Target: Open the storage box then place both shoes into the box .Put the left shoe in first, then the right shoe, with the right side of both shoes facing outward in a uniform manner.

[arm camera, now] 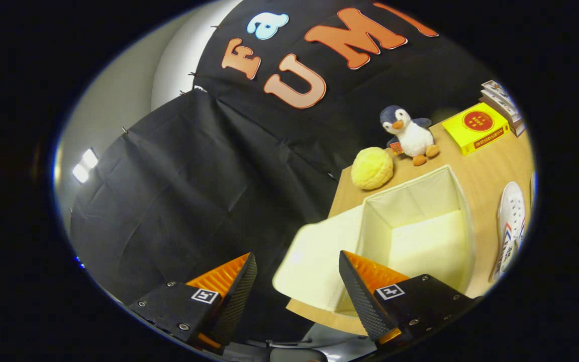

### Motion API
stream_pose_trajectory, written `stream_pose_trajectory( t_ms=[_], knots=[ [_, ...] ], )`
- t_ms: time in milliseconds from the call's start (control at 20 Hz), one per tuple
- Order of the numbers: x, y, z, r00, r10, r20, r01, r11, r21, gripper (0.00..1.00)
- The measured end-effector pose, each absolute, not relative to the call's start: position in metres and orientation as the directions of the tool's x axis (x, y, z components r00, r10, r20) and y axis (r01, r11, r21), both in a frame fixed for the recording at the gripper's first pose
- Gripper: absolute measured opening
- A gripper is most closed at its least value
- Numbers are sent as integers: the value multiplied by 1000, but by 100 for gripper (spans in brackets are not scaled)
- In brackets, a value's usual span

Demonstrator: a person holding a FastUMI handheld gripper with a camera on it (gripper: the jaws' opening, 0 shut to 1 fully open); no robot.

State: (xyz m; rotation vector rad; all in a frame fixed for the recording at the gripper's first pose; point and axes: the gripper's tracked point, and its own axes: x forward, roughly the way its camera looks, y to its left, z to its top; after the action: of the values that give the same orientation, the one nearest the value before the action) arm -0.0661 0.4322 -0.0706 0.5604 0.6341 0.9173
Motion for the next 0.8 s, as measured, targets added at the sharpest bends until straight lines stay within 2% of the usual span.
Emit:
stream_pose_trajectory(
  t_ms=[450,700,800],
  knots=[
    [9,252,-166,738,494,-459,-296,849,437,98],
    [29,187,-214,773,324,-545,-164,933,321,96],
    [33,176,-230,772,288,-566,-147,948,283,91]
  ],
)
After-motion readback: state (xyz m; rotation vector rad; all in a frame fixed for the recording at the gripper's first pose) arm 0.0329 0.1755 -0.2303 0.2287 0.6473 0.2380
